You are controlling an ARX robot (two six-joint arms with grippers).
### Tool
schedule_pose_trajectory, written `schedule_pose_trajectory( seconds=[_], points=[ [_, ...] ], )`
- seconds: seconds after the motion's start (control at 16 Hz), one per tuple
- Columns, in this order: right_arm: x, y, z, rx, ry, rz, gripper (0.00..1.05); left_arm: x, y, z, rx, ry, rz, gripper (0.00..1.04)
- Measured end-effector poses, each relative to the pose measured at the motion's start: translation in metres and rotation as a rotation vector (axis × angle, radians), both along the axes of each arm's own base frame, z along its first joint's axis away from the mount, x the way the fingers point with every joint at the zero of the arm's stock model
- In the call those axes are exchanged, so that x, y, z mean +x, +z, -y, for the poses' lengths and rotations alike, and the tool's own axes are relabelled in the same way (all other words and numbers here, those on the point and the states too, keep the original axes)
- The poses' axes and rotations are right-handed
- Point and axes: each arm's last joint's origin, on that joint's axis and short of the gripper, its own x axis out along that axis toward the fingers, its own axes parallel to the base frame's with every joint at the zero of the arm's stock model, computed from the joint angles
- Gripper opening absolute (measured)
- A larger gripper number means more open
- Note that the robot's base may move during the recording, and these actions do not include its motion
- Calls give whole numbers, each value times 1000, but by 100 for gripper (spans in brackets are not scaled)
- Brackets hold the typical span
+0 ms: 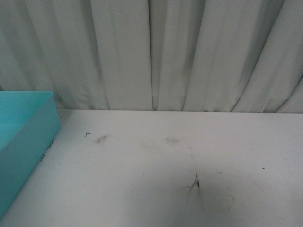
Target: Wind up and store yellow beetle toy
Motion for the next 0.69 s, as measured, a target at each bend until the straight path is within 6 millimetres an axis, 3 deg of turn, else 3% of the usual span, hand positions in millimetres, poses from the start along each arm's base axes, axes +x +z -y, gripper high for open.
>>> schedule_pose_trajectory(
  seconds=[0.12, 0.19, 0.25, 0.44, 0.69],
  points=[
    [0, 0, 0, 0, 0, 0, 98, -21, -30, 13, -30, 15, -63, 19],
    [0, 0, 0, 0, 0, 1, 98, -32, -34, 19, -37, 19, -52, 7],
    [0, 0, 0, 0, 0, 0, 98, -39, -35, 24, -34, 12, -31, 2],
    [0, 0, 0, 0, 0, 0, 98, -62, -52, 35, -39, 17, -50, 2],
    [0, 0, 0, 0, 0, 0, 98, -84, -61, 50, -38, 18, -43, 2]
  ],
)
